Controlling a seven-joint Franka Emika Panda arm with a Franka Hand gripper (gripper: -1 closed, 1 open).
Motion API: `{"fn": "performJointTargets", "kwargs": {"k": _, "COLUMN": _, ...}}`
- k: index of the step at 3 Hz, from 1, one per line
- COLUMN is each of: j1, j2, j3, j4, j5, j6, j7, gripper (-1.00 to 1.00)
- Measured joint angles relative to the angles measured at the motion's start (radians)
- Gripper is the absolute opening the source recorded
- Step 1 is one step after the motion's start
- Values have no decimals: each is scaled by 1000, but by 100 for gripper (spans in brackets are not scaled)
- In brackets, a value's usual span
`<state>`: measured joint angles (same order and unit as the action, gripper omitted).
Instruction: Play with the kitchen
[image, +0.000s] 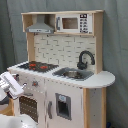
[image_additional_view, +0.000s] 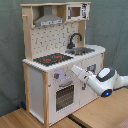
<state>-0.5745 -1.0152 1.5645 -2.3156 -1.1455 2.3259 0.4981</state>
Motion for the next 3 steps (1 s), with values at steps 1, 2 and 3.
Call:
{"fn": "performJointTargets", "kwargs": {"k": 1, "j1": -3, "j2": -16, "j3": 0, "j4": -37, "j5": -64, "j6": 64, "j7": 34, "gripper": 100}}
{"fn": "performJointTargets", "kwargs": {"k": 2, "j1": -12, "j2": -25, "j3": -1, "j4": -66, "j5": -150, "j6": 117, "j7": 71, "gripper": 100}}
{"fn": "performJointTargets", "kwargs": {"k": 3, "j1": -20, "j2": -25, "j3": -15, "j4": -94, "j5": -237, "j6": 149, "j7": 101, "gripper": 100}}
